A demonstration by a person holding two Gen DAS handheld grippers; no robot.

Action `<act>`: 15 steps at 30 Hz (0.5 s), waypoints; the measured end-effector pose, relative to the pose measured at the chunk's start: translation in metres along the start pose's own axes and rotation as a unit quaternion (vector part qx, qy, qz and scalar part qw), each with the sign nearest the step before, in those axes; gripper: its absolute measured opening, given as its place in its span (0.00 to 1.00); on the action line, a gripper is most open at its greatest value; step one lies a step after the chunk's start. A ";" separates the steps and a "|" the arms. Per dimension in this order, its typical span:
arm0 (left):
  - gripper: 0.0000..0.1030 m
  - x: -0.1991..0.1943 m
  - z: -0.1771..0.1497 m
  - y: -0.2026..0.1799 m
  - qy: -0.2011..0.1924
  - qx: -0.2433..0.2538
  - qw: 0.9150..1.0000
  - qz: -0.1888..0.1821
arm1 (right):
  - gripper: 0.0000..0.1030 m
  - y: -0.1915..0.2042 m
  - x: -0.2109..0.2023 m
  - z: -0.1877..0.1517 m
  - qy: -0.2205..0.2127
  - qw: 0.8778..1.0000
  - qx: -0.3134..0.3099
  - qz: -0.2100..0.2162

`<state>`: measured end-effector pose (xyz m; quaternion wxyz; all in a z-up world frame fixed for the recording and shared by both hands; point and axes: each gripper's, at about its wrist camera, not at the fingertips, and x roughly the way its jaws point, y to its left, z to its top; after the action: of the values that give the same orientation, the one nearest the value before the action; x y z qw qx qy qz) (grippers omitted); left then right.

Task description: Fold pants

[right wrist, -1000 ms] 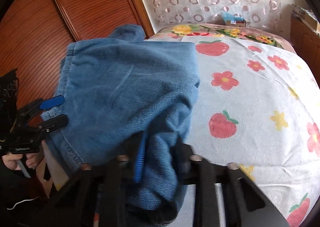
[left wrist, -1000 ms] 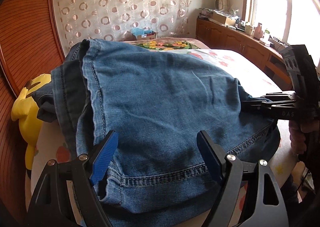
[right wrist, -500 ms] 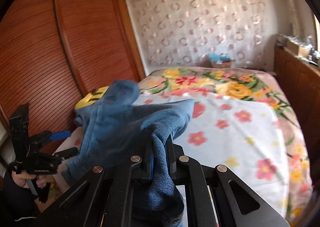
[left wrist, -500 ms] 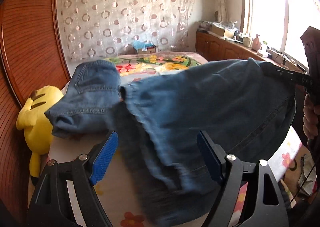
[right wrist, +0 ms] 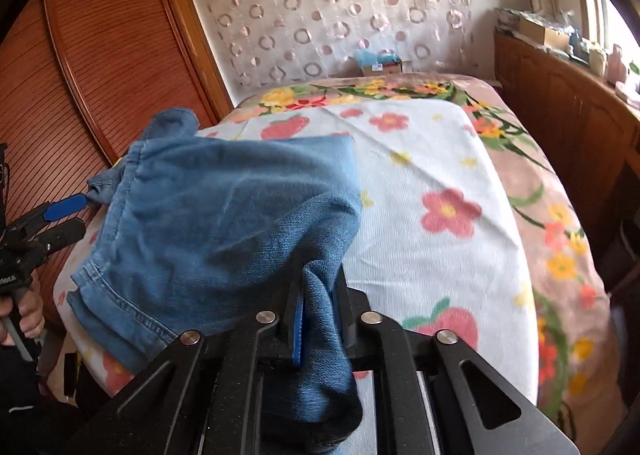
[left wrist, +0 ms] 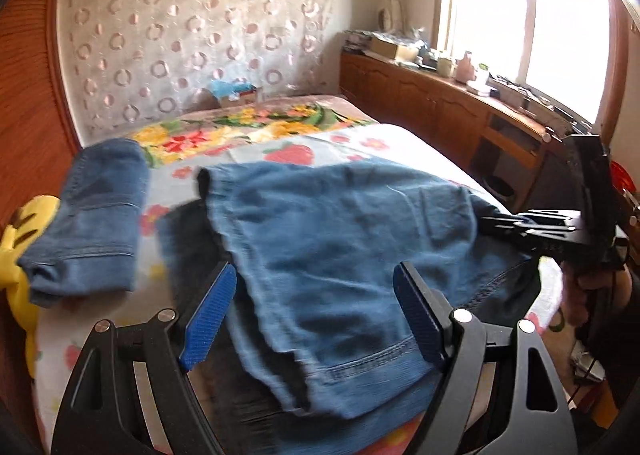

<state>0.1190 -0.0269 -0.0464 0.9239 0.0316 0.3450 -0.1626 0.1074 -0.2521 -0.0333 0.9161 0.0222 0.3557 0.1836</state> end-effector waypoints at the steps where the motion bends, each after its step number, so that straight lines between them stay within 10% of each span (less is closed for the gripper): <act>1: 0.79 0.002 0.000 -0.004 0.003 0.001 1.000 -0.003 | 0.24 -0.002 0.005 0.000 0.005 1.000 0.001 -0.004; 6: 0.79 0.020 -0.006 -0.019 0.030 0.013 0.999 -0.005 | 0.45 0.003 0.016 0.005 0.025 0.999 0.014 0.018; 15: 0.79 0.031 -0.021 -0.011 0.055 0.006 0.998 0.005 | 0.33 -0.008 0.016 0.003 0.017 0.998 0.031 0.055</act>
<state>0.1245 -0.0423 -0.0815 0.9043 0.0475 0.3939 -0.1576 0.1224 -0.2533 -0.0427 0.8973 0.0671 0.3754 0.2225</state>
